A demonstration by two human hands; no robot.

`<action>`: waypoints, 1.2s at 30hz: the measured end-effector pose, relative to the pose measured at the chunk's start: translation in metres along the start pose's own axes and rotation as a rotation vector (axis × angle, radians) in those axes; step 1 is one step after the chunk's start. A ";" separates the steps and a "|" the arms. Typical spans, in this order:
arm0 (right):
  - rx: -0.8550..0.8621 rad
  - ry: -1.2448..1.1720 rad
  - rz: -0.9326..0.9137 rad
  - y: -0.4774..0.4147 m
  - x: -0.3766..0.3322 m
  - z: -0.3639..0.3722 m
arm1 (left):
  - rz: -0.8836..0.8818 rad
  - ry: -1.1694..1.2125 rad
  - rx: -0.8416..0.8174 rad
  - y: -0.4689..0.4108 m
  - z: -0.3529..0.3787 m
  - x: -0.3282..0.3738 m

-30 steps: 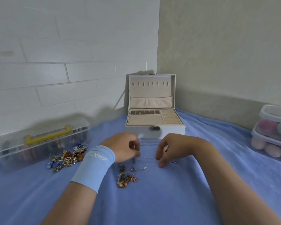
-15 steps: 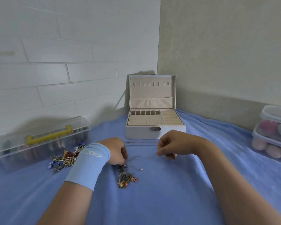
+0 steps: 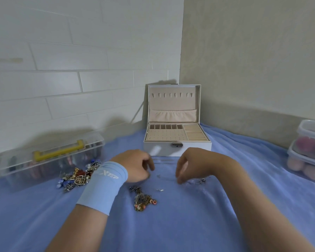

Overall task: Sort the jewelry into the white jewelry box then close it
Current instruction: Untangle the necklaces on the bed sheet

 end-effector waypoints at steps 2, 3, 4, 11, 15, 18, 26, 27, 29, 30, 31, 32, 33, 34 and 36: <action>0.031 -0.027 -0.070 -0.005 -0.010 0.005 | 0.096 0.033 0.012 -0.003 0.007 0.014; 0.024 -0.037 -0.087 -0.008 -0.012 0.008 | 0.118 0.039 -0.001 -0.004 0.012 0.020; 0.013 -0.043 -0.094 -0.009 -0.013 0.012 | 0.128 0.032 -0.011 -0.005 0.015 0.023; -0.001 -0.055 -0.075 -0.015 -0.006 0.013 | 0.137 -0.052 0.006 -0.010 0.019 0.026; -0.010 -0.095 -0.088 -0.016 -0.003 0.014 | 0.145 0.024 0.054 -0.014 0.022 0.024; -0.020 -0.296 -0.132 -0.015 0.001 0.009 | 0.138 0.265 0.105 -0.016 0.019 0.019; 0.060 -0.829 -0.366 -0.009 -0.010 -0.009 | 0.210 1.167 0.039 -0.008 0.012 0.032; 0.067 -0.853 -0.388 -0.008 -0.012 -0.010 | 0.211 1.146 0.012 -0.007 0.012 0.033; 0.097 -0.882 -0.409 -0.006 -0.014 -0.013 | 0.209 1.024 0.014 -0.005 0.011 0.034; 0.114 -0.895 -0.411 -0.005 -0.015 -0.015 | 0.201 0.928 0.036 -0.005 0.010 0.034; 0.129 -0.905 -0.412 -0.004 -0.016 -0.016 | 0.188 0.823 0.068 -0.005 0.008 0.033; 0.140 -0.913 -0.415 -0.004 -0.017 -0.016 | 0.172 0.756 0.107 -0.006 0.007 0.032; 0.149 -0.915 -0.420 -0.003 -0.019 -0.017 | 0.164 0.749 0.145 -0.007 0.005 0.032; 0.159 -0.913 -0.426 -0.002 -0.021 -0.017 | 0.161 0.813 0.171 -0.009 0.004 0.031; 0.190 -0.895 -0.436 -0.001 -0.025 -0.017 | 0.170 1.104 0.145 -0.011 0.003 0.032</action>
Point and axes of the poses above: each hand's wrist, its own y-axis away from the middle knuckle, its own z-axis out of the palm, x = y × z, the point moved 5 cm from there along -y, towards the middle knuckle, and after that the axes turned 2 degrees about -x, right-handed, at the moved point
